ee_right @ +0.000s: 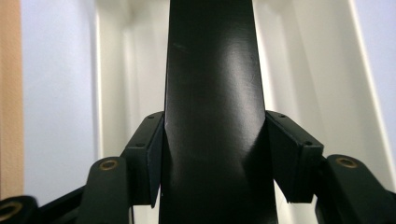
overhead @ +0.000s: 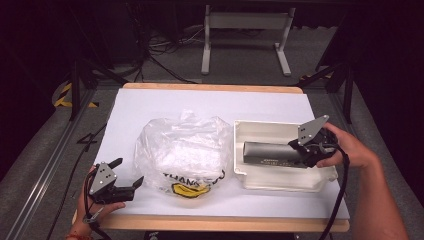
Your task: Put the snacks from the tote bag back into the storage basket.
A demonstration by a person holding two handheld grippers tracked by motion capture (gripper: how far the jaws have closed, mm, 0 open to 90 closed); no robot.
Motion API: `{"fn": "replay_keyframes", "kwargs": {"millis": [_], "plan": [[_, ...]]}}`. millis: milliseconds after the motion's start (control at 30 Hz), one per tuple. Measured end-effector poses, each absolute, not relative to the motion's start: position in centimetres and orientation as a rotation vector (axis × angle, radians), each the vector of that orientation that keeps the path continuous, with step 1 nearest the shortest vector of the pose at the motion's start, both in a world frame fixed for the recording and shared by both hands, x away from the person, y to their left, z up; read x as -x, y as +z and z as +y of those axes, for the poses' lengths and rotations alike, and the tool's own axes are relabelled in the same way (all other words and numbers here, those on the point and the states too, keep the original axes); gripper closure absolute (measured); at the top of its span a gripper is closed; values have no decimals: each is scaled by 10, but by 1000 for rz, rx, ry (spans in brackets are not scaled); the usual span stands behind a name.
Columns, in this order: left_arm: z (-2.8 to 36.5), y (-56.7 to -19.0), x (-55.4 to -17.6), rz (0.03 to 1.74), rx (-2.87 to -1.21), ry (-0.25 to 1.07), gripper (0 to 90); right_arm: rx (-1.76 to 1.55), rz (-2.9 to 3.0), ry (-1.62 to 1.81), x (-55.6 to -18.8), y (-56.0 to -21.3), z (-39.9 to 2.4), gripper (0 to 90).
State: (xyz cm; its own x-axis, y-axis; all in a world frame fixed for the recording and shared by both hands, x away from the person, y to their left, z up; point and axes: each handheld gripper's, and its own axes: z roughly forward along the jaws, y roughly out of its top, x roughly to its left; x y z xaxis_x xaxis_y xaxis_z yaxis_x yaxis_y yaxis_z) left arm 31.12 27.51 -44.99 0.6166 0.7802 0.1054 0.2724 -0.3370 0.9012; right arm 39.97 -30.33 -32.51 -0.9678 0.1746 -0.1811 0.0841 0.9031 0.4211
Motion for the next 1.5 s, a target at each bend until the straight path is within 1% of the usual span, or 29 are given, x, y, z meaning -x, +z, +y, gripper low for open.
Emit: {"fn": "replay_keyframes", "kwargs": {"millis": [300,633,1500], "plan": [[275,-449,-310,834,-1893,672,81,-205,2906,535,-411,-345,-297,428],[276,-448,-309,833,-1878,678,80,-238,2921,528,-416,-349,-303,426],[273,-449,-309,827,-1894,668,81,-248,2944,292,-421,-364,-293,422]]}}
